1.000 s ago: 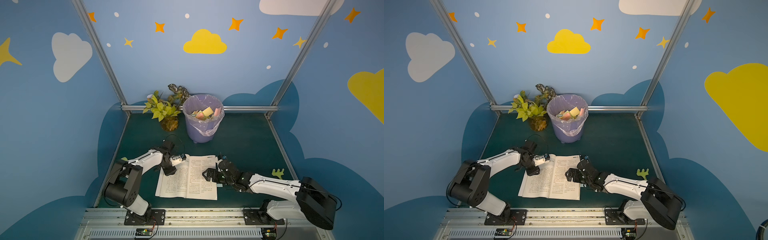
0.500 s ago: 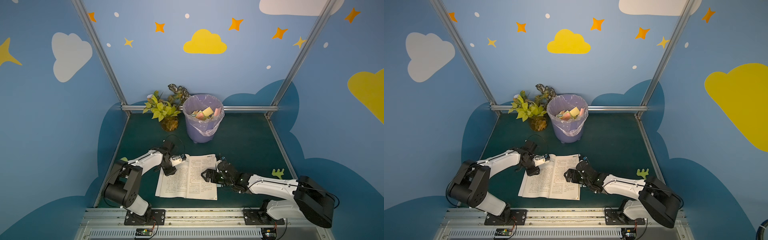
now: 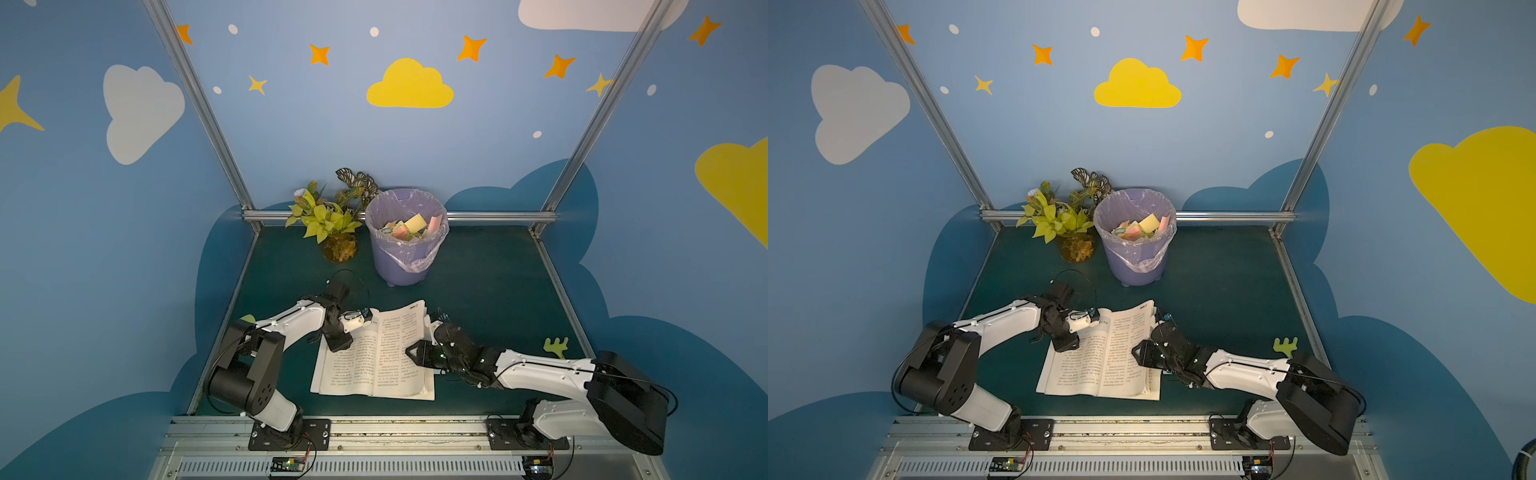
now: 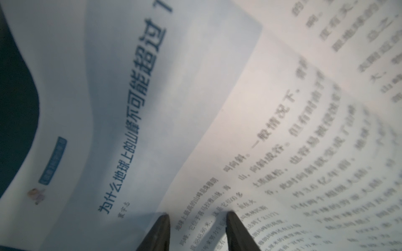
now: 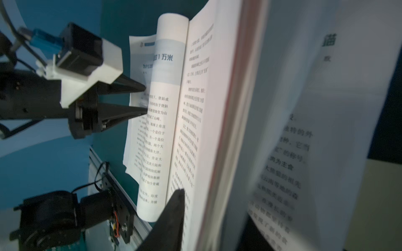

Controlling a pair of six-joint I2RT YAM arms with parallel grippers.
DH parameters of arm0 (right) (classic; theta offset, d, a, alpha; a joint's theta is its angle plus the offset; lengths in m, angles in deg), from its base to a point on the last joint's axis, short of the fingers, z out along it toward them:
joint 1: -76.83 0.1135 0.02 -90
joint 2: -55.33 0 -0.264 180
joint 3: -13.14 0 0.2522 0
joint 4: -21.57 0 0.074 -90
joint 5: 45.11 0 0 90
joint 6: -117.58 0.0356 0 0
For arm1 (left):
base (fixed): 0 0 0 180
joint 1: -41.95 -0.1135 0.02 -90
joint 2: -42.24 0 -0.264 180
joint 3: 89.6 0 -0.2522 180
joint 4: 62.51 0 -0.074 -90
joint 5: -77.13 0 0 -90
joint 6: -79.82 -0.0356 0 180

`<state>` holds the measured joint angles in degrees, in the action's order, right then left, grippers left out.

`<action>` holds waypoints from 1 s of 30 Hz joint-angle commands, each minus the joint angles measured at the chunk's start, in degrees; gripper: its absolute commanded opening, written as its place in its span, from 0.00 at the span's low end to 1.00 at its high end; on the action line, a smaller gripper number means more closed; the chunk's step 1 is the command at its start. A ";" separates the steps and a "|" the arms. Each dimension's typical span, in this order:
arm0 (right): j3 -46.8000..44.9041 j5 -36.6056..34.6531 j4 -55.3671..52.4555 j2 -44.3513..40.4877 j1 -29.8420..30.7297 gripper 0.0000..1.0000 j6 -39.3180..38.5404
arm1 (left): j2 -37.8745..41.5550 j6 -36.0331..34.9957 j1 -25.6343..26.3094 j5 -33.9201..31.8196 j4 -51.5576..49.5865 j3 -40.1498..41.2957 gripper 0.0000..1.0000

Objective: Peel off the used sticky note
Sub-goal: Turn the page of the book at the center of the board.

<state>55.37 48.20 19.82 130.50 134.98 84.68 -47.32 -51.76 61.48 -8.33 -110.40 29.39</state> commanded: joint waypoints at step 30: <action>43.66 4.20 -8.06 33.55 11.02 0.85 -4.93 | 7.67 -3.30 -27.87 31.60 -14.12 -10.19 0.45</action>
<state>95.01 50.25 13.50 161.13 144.84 81.03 -41.16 -53.90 35.44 17.94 -120.65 20.45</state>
